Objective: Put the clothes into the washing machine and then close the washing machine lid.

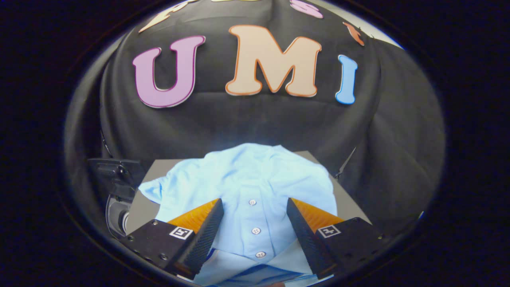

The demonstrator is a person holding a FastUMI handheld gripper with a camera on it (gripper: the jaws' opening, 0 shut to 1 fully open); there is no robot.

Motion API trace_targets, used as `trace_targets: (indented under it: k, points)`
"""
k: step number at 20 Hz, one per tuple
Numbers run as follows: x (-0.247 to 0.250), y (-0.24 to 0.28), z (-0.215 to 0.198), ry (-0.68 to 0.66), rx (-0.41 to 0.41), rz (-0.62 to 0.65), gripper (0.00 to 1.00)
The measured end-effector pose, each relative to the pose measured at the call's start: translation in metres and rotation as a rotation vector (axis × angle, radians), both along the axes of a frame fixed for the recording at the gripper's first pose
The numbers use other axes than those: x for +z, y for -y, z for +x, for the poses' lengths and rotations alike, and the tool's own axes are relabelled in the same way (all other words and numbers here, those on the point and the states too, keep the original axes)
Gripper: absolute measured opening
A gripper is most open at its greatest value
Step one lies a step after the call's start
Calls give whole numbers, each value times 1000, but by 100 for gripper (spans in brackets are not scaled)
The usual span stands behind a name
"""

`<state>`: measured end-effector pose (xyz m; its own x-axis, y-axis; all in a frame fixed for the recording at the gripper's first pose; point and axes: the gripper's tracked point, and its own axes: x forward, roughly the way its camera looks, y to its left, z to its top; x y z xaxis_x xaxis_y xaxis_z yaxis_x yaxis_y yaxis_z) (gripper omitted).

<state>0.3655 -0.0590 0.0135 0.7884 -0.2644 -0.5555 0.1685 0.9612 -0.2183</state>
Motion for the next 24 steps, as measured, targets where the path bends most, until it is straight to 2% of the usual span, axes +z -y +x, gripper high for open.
trace_targets:
  k: [2, 3, 8, 11, 14, 15, 16, 18, 22, 24]
  points:
    - [3, 1, 8, 29, -23, 47, 99]
    - [-2, 1, 1, -15, -21, 60, 98]
    - [-4, -3, 4, 1, 10, 31, 91]
    - [2, -7, 3, 41, 20, 34, 77]
    - [3, -11, -3, 43, 6, 6, 34]
    - [1, -14, -4, 51, 0, 13, 31]
    - [1, -20, -11, 45, 17, 11, 19]
    - [2, -28, -23, 50, 60, 16, 15]
    - [7, -69, -34, 133, 127, 289, 6]
    - [14, -79, -33, 170, 125, 335, 6]
